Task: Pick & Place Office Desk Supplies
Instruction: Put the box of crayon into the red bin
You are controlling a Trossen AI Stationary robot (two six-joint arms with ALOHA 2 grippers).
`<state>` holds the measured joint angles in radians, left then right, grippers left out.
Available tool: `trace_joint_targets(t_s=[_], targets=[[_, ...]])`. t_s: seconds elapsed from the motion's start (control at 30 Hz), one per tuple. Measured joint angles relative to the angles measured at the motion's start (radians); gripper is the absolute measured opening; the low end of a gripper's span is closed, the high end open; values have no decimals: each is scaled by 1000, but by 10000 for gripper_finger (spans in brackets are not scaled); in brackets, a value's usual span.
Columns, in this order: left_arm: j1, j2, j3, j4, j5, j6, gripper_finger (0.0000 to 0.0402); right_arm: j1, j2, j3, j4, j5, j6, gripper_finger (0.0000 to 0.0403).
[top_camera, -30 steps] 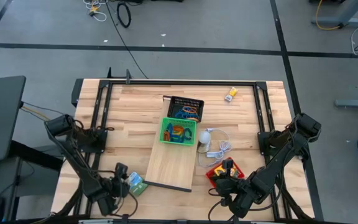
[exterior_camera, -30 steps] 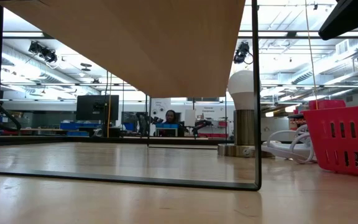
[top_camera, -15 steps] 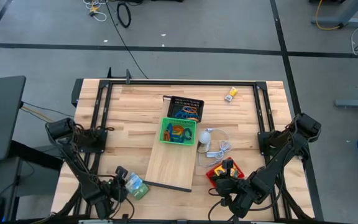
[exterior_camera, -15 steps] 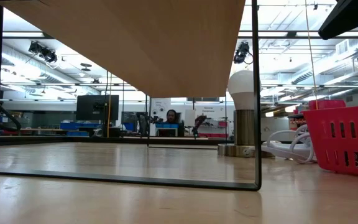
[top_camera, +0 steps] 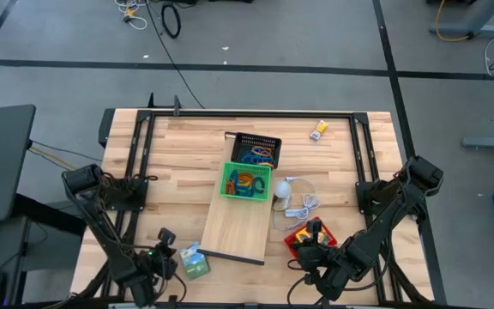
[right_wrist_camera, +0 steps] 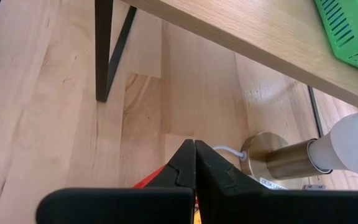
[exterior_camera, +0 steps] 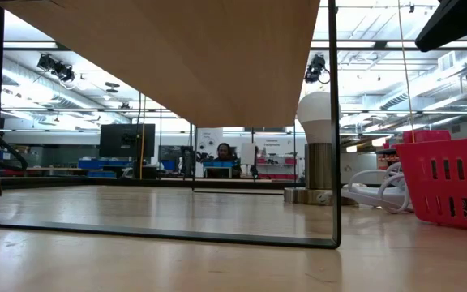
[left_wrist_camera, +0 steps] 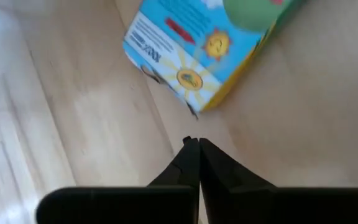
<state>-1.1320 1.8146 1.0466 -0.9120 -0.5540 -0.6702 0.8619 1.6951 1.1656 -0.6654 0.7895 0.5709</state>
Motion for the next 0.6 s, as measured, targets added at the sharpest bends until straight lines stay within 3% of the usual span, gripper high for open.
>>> trace_joint_targets(t_s=[0.13, 0.27, 0.43, 0.6], targets=[[28, -30, 21, 4, 9, -114, 3, 0, 0, 0, 0, 0, -2, 0], [101, -87, 8, 123, 146, -184, 25, 0, 0, 0, 0, -5, -3, 0], [166, -149, -13, 253, 207, -242, 88, 0, 0, 0, 0, -36, 0, 0], [211, -199, -18, 250, 260, -309, 156, 0, 0, 0, 0, -79, 1, 12]])
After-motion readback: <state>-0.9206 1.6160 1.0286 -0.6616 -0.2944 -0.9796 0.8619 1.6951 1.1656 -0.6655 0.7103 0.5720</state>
